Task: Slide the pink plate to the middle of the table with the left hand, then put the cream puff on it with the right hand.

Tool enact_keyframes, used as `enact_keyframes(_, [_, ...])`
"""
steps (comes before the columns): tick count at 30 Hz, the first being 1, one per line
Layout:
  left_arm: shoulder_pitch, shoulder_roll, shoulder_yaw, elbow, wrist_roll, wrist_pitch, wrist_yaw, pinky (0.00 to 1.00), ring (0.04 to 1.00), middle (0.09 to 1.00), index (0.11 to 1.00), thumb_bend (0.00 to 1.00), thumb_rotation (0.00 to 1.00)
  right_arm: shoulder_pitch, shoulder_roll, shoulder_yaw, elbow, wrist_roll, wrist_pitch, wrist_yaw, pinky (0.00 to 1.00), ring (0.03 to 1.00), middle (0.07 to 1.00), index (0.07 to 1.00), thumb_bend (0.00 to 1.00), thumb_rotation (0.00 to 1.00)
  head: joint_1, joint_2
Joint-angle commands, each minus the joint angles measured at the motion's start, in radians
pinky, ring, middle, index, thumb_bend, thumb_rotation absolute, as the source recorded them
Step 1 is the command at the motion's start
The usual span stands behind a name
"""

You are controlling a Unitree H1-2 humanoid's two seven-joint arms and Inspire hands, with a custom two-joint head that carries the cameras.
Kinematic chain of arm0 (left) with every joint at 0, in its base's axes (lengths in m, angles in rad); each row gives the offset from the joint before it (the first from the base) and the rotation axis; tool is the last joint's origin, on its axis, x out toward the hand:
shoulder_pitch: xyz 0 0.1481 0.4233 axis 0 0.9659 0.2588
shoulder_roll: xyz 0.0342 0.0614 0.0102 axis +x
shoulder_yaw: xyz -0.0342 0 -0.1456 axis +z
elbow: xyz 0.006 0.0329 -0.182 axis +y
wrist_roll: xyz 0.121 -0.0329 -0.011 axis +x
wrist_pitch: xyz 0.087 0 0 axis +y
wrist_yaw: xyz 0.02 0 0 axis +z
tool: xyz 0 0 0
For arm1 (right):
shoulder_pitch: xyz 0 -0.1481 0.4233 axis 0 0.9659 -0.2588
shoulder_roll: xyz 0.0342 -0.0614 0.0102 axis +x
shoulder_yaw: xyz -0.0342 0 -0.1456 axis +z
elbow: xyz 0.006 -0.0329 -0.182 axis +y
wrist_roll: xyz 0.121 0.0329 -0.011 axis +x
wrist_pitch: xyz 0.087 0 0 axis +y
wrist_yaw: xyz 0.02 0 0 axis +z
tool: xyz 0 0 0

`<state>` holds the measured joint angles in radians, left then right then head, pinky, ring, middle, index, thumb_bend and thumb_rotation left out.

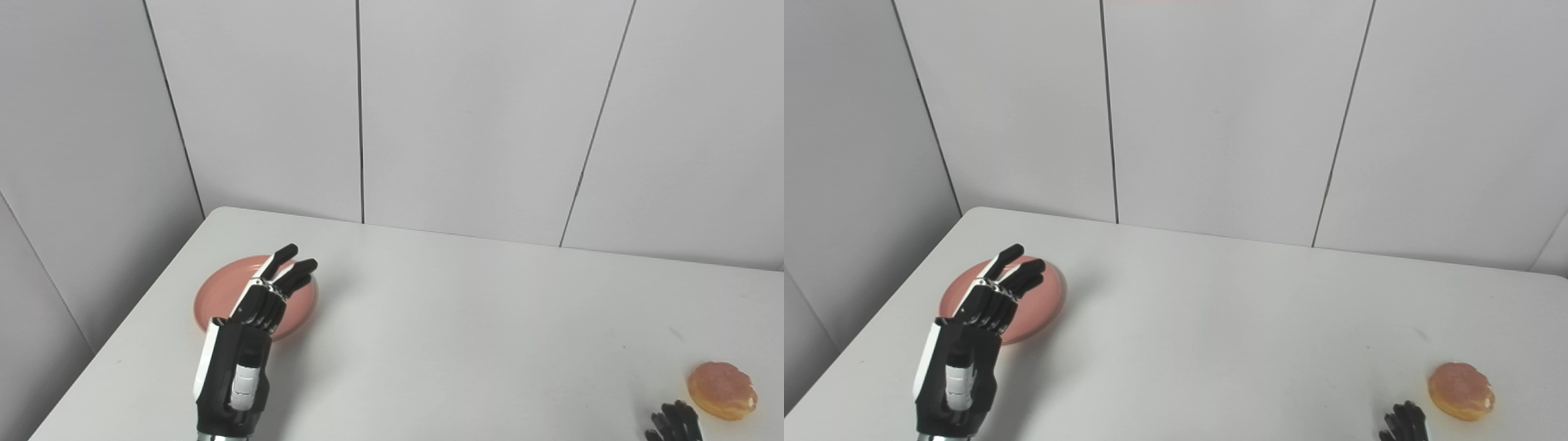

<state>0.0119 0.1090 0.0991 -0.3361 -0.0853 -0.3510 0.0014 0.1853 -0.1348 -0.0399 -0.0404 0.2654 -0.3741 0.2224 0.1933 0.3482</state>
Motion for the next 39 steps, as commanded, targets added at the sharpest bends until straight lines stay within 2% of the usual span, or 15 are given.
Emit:
enact_keyframes(1, [-0.054,0.027,0.029,-0.032,-0.006,0.009,0.011,0.83,0.841,0.808,0.835,1.0,0.9,0.041,-0.006,0.002,0.063,0.0,0.094,-0.009,1.0,1.0,1.0,1.0,0.83,1.0,-0.001,-0.002])
enact_keyframes(3, [-0.075,0.034,0.049,-0.027,-0.004,0.003,0.015,0.8,0.816,0.794,0.838,1.0,0.89,0.041,-0.006,0.001,0.064,0.0,0.095,-0.01,1.0,1.0,1.0,1.0,0.83,1.0,-0.001,-0.004])
enact_keyframes(6, [-0.114,0.064,0.088,-0.035,0.006,0.04,0.02,0.8,0.813,0.796,0.843,1.0,0.91,0.041,-0.006,0.001,0.064,-0.005,0.097,-0.014,1.0,1.0,1.0,1.0,0.84,1.0,0.001,-0.005])
enact_keyframes(9, [-0.136,0.091,0.123,-0.03,0.012,0.064,0.023,0.86,0.833,0.809,0.853,1.0,0.95,0.042,-0.007,0.003,0.064,-0.007,0.093,-0.013,1.0,1.0,1.0,1.0,0.83,1.0,0.0,-0.005])
enact_keyframes(15, [-0.168,0.157,0.196,-0.001,0.029,0.111,0.037,0.88,0.866,0.825,0.869,1.0,0.93,0.041,-0.006,0.005,0.064,-0.008,0.096,-0.016,1.0,1.0,1.0,1.0,0.83,1.0,-0.002,-0.006])
enact_keyframes(19, [-0.188,0.191,0.23,0.049,0.021,0.124,0.04,0.93,0.868,0.824,0.874,1.0,0.95,0.04,-0.007,0.005,0.064,-0.013,0.098,-0.017,1.0,1.0,1.0,1.0,0.84,1.0,-0.002,-0.007])
enact_keyframes(22, [-0.211,0.222,0.257,0.137,0.015,0.103,0.04,0.93,0.852,0.821,0.859,1.0,0.97,0.04,-0.004,0.005,0.065,-0.008,0.098,-0.018,1.0,1.0,1.0,1.0,0.84,1.0,-0.005,-0.009])
enact_keyframes(26, [-0.231,0.235,0.274,0.197,0.025,0.107,0.048,0.91,0.854,0.825,0.858,1.0,0.96,0.041,-0.003,0.008,0.063,-0.009,0.097,-0.017,1.0,1.0,1.0,1.0,0.84,1.0,-0.008,-0.008])
enact_keyframes(32, [-0.275,0.267,0.294,0.332,0.058,0.068,0.071,0.91,0.844,0.818,0.854,0.98,0.98,0.041,-0.004,0.008,0.064,-0.008,0.101,-0.017,1.0,1.0,1.0,1.0,0.85,1.0,-0.008,-0.009])
enact_keyframes(36, [-0.307,0.285,0.295,0.445,0.033,0.035,0.064,0.88,0.836,0.825,0.865,0.96,0.97,0.04,-0.004,0.009,0.065,-0.01,0.101,-0.018,1.0,1.0,1.0,1.0,0.86,1.0,-0.011,-0.011])
enact_keyframes(39, [-0.334,0.291,0.291,0.546,0.003,0.014,0.057,0.86,0.83,0.821,0.856,0.99,0.94,0.038,-0.005,0.011,0.067,-0.011,0.101,-0.016,1.0,1.0,1.0,1.0,0.85,1.0,-0.015,-0.011])
